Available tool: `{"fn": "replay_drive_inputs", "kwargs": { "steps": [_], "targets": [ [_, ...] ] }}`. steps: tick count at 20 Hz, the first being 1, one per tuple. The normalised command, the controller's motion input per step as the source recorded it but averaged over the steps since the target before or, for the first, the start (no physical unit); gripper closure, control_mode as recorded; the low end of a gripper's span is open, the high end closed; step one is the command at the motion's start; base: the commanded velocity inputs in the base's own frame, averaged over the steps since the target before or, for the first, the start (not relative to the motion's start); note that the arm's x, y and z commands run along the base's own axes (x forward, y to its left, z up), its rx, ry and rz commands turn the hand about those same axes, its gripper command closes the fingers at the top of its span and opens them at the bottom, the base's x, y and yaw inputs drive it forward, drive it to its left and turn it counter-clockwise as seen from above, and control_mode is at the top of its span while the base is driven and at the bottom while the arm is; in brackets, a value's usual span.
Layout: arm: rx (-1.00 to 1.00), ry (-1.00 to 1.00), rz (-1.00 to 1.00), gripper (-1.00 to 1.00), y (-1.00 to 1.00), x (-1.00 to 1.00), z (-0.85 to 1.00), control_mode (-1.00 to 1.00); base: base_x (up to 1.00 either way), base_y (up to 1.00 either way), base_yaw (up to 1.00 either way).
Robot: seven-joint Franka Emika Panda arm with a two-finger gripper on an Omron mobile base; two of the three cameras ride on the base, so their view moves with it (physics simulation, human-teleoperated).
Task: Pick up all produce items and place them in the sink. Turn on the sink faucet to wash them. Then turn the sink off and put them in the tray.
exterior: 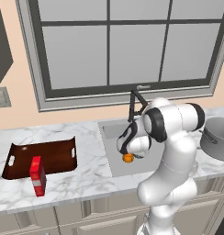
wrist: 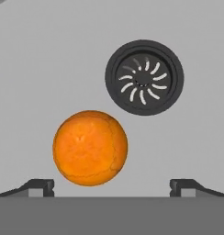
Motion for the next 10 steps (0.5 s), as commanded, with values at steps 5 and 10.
{"fn": "replay_drive_inputs", "kwargs": {
  "steps": [5,10],
  "targets": [
    [0.0,-0.01,0.0,-1.0,0.01,0.18,-0.21,-1.0,0.0,0.0,0.0],
    [0.0,0.0,0.0,-1.0,0.0,0.1,-0.24,-1.0,0.0,0.0,0.0]
  ]
}}
